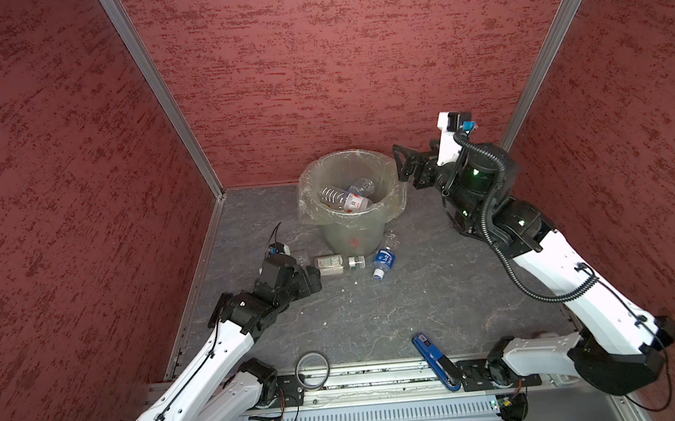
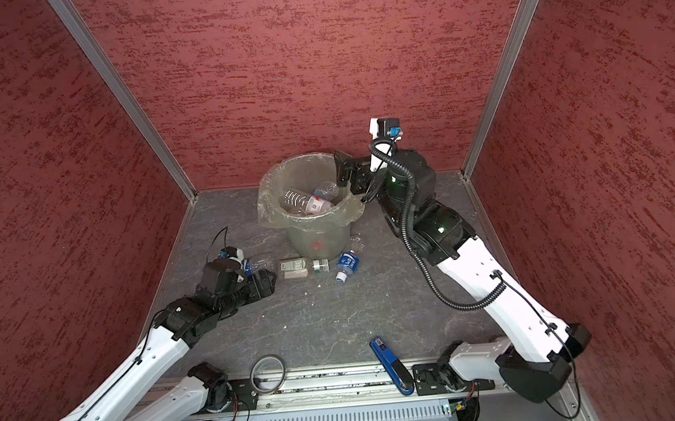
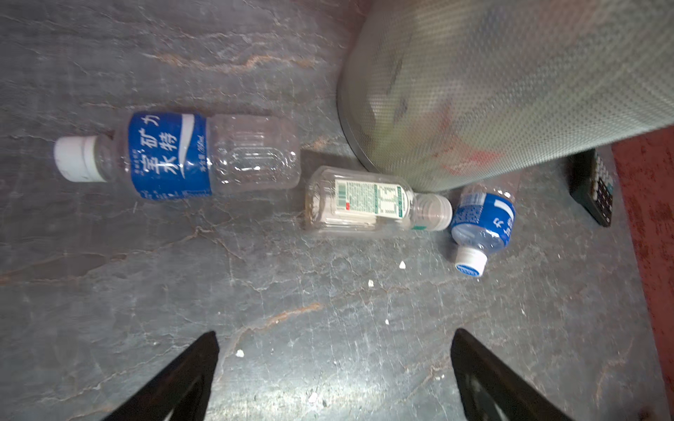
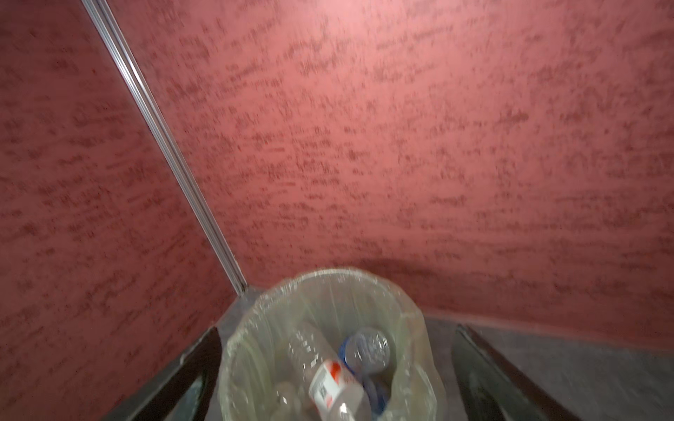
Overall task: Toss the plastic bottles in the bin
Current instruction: 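Open the right gripper to drop the red-labelled bottle into the bin, then withdraw the right gripper while the left gripper reaches toward the blue-labelled Pocari bottle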
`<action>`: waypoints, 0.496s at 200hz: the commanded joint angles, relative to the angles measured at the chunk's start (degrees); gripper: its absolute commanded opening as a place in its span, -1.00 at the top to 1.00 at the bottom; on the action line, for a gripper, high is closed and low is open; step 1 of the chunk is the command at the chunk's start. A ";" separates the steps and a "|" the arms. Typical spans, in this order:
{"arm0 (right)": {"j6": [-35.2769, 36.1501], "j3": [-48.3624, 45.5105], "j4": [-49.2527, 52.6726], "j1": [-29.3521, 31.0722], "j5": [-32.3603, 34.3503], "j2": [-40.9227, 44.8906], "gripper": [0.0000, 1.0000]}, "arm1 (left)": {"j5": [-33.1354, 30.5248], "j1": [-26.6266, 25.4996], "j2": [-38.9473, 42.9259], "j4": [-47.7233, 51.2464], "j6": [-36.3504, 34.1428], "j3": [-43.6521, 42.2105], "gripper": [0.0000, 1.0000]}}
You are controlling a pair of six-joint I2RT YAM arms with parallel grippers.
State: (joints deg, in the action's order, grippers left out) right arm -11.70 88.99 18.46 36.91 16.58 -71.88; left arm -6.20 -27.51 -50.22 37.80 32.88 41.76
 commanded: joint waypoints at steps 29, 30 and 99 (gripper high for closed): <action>-4.79 -11.61 2.19 -0.08 2.96 9.33 -0.98 | -3.20 4.93 -7.77 -0.16 -2.85 5.72 -0.99; -4.85 -11.76 2.28 -0.08 2.94 9.45 -0.98 | -3.20 5.15 -7.96 -0.17 -2.84 5.84 -0.99; -8.51 -22.65 5.86 -0.08 0.30 16.20 -0.97 | 3.91 19.34 -21.18 -9.64 -1.18 8.57 -0.99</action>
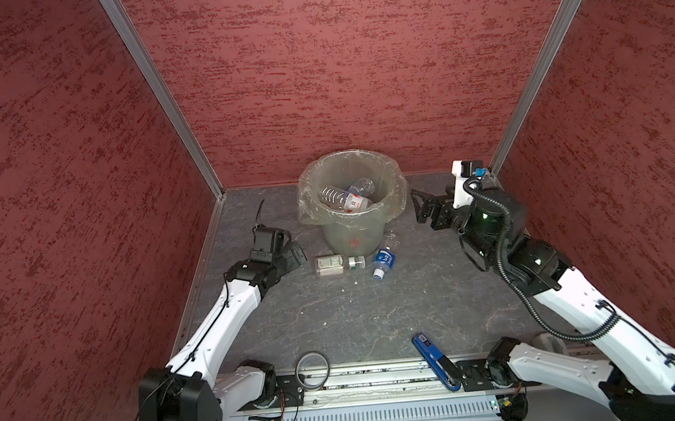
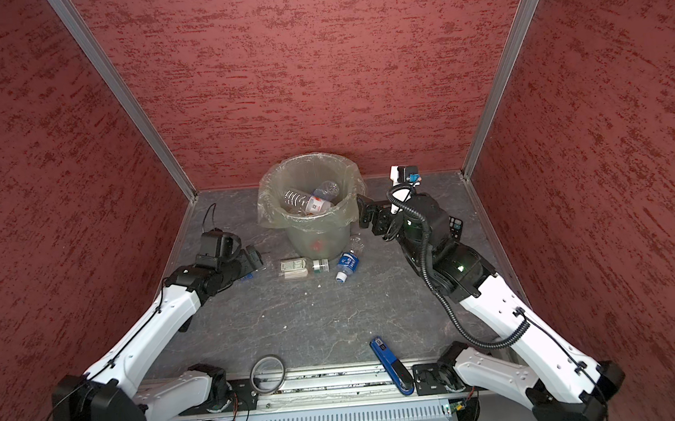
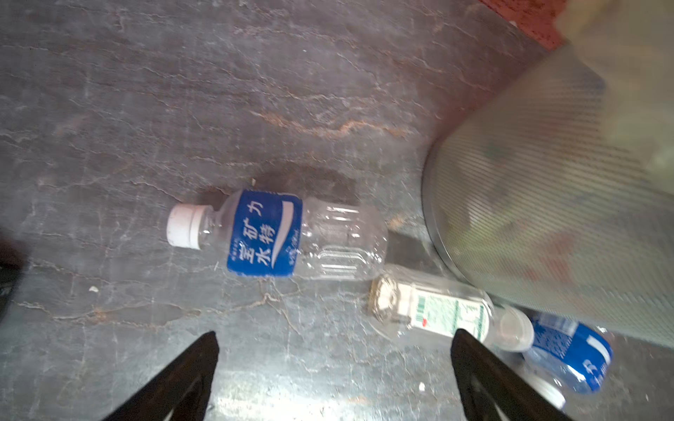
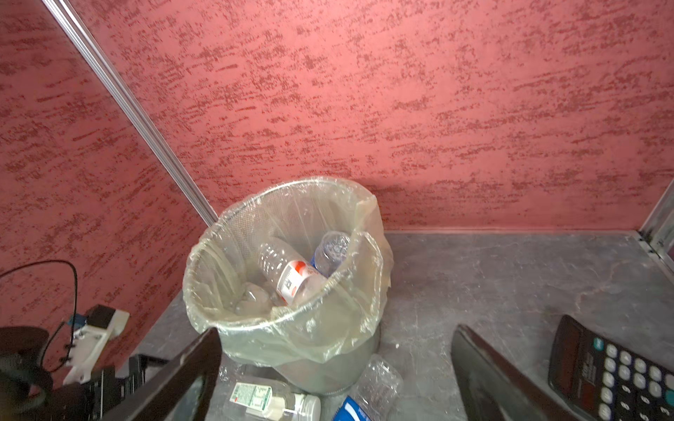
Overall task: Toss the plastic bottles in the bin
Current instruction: 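Withdraw the right gripper while the left gripper reaches toward the blue-labelled Pocari bottle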
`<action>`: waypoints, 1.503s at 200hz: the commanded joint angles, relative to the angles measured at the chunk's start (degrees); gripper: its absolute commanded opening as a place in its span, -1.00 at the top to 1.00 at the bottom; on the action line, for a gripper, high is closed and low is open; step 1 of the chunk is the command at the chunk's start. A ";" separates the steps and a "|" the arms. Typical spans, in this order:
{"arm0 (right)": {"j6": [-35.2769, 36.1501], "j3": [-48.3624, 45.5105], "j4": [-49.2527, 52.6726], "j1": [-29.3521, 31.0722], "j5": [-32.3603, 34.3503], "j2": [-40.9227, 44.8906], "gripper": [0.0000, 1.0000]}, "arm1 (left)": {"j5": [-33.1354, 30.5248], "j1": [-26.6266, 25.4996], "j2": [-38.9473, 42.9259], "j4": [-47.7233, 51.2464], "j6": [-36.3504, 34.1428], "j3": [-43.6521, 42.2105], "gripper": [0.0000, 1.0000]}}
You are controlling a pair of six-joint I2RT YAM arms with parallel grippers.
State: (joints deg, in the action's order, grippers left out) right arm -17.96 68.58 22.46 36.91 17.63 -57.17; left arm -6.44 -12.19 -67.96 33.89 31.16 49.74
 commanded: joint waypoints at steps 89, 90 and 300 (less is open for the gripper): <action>-4.55 -8.33 3.03 -0.04 -3.03 4.71 -0.97 | 6.13 10.24 -18.85 -18.66 -1.19 3.49 -0.99; -4.61 -8.39 3.07 -0.06 -3.03 4.75 -0.97 | 6.20 10.33 -18.99 -18.72 -1.23 3.55 -0.99; -6.99 -12.12 5.83 -0.08 -2.68 8.47 -0.97 | 13.63 7.49 -8.76 -18.93 0.41 -8.30 -0.99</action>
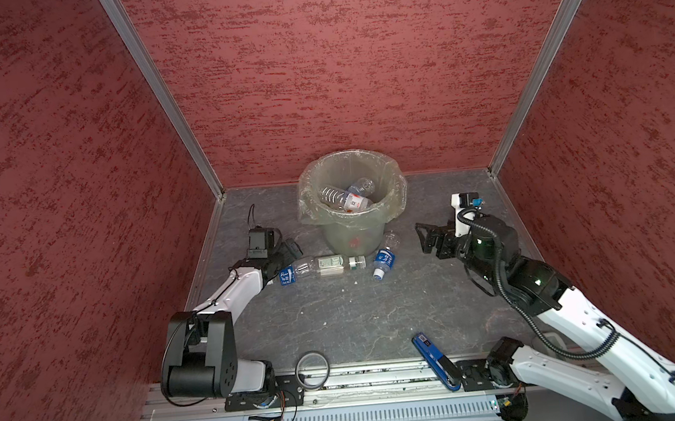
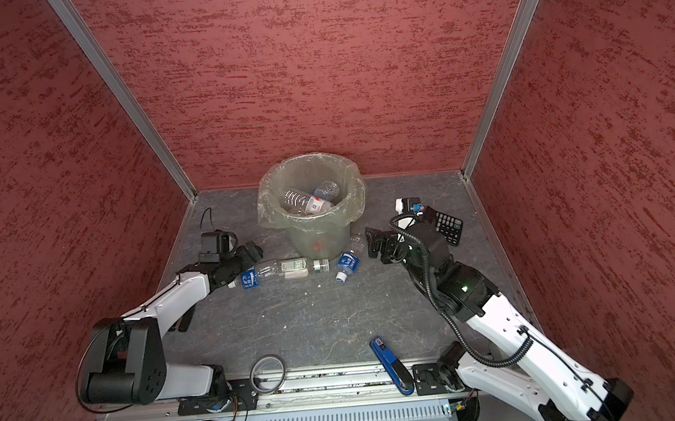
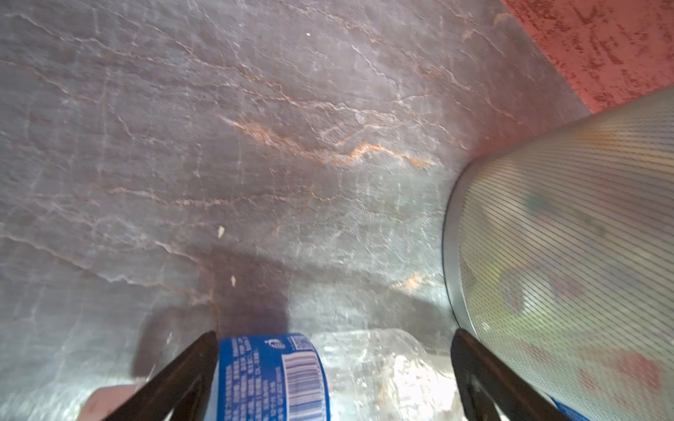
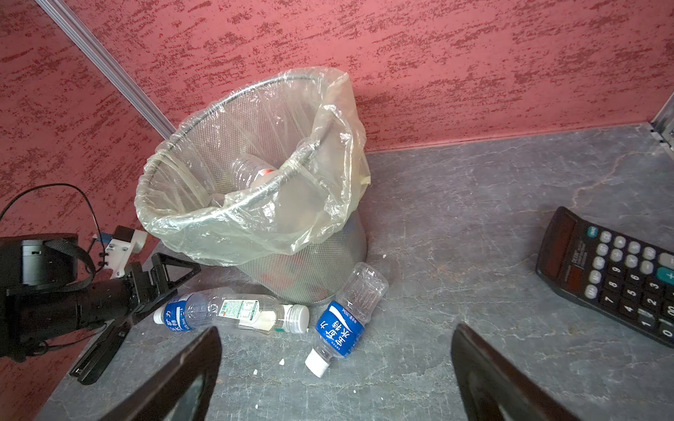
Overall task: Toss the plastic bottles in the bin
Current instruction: 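Withdraw the right gripper while the left gripper reaches toward the blue-labelled Pocari bottle, then grasp the clear blue-labelled Pocari Sweat bottle with the left gripper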
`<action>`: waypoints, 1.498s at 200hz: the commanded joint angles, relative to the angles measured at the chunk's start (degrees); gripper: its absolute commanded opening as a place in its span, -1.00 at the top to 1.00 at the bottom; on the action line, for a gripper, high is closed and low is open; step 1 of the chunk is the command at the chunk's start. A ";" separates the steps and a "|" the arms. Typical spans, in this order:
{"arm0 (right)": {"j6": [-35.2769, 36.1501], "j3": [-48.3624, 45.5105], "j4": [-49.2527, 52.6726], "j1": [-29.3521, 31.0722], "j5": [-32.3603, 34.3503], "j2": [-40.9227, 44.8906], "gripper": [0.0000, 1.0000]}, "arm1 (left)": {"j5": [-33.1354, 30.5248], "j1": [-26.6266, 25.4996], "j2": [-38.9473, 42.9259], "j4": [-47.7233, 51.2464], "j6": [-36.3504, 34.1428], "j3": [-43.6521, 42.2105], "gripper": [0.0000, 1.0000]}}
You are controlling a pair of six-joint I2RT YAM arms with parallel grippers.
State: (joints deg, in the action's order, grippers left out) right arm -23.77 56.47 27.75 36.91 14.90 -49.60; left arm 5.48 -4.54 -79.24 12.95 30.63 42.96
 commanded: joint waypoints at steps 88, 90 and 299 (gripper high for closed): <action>-0.92 1.01 0.93 -0.08 -0.03 1.17 -0.97 | 5.24 1.02 5.72 5.56 -1.00 -5.47 -0.99; -0.93 1.01 0.91 -0.08 -0.11 1.24 -0.97 | 5.38 1.02 5.86 5.59 -1.08 -5.55 -0.99; -2.60 -1.17 0.99 -0.04 -0.22 3.04 -0.97 | 3.51 -5.44 5.10 10.51 -5.65 -2.39 -0.99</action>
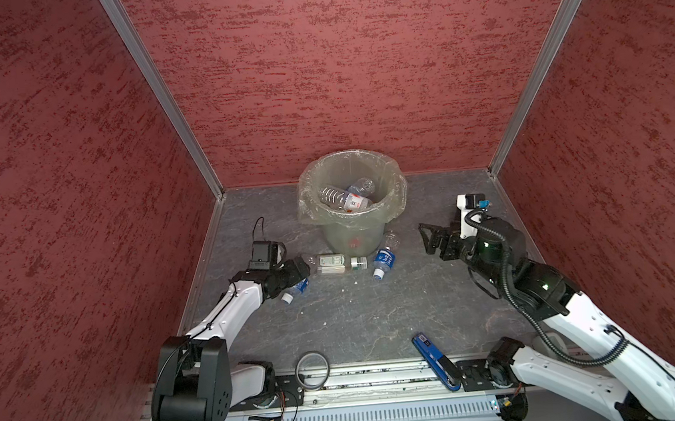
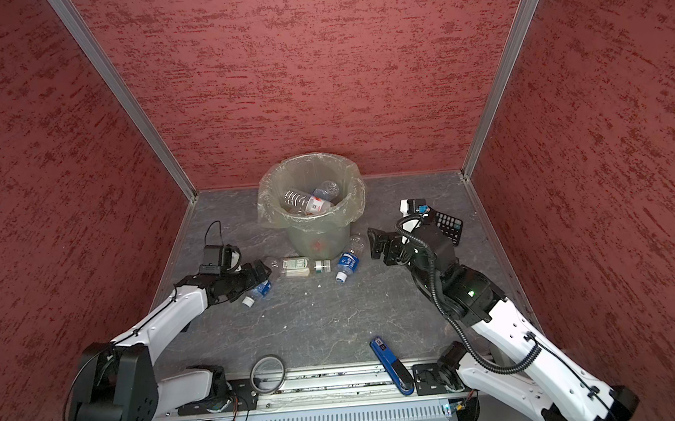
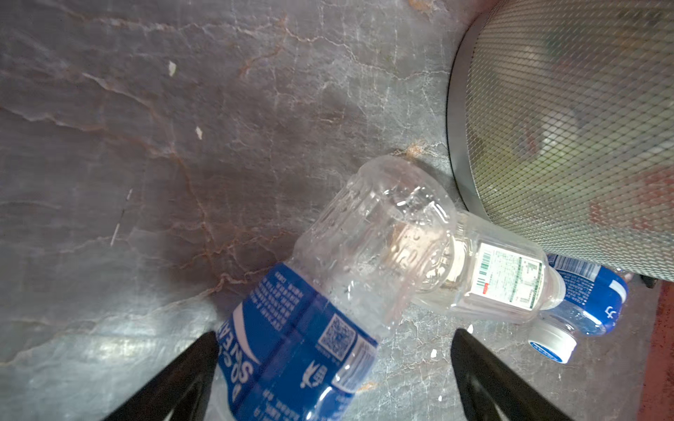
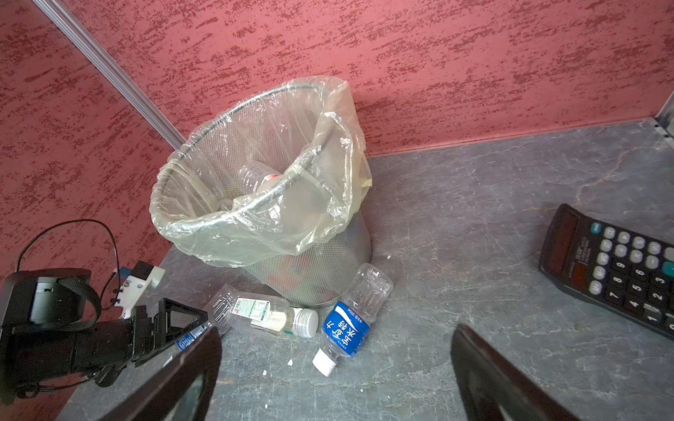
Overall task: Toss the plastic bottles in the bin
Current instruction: 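Grasp the clear blue-labelled Pocari Sweat bottle with the left gripper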
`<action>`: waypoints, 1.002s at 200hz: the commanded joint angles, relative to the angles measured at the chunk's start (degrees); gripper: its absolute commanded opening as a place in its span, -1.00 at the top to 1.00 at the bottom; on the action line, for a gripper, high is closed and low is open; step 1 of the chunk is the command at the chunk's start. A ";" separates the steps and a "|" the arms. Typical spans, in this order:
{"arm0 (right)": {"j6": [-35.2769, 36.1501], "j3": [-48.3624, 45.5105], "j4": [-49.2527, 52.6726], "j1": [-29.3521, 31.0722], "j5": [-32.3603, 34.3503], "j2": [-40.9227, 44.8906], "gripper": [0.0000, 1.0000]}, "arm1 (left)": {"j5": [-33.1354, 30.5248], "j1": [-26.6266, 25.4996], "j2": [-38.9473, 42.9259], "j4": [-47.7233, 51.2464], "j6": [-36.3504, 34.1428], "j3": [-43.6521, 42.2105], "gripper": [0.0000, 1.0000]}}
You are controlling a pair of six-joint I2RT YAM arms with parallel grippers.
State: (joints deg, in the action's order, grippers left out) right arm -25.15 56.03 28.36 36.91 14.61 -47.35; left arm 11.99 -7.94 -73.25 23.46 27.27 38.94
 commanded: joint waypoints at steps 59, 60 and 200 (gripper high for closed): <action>-1.13 -0.74 1.00 -0.13 0.55 1.03 -0.95 | -12.66 -7.30 -7.26 5.20 -4.64 6.42 -0.99; -1.13 -0.79 1.00 -0.11 0.53 1.03 -0.95 | -12.81 -7.37 -7.35 5.24 -4.66 6.41 -0.99; -1.05 -0.83 0.97 -0.04 0.24 1.02 -0.87 | -14.57 -6.36 -12.36 3.27 -2.35 8.09 -0.82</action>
State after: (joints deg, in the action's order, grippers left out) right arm -25.32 55.42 28.88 36.91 14.61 -47.09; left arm -2.24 -15.35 -83.79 28.71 24.84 45.12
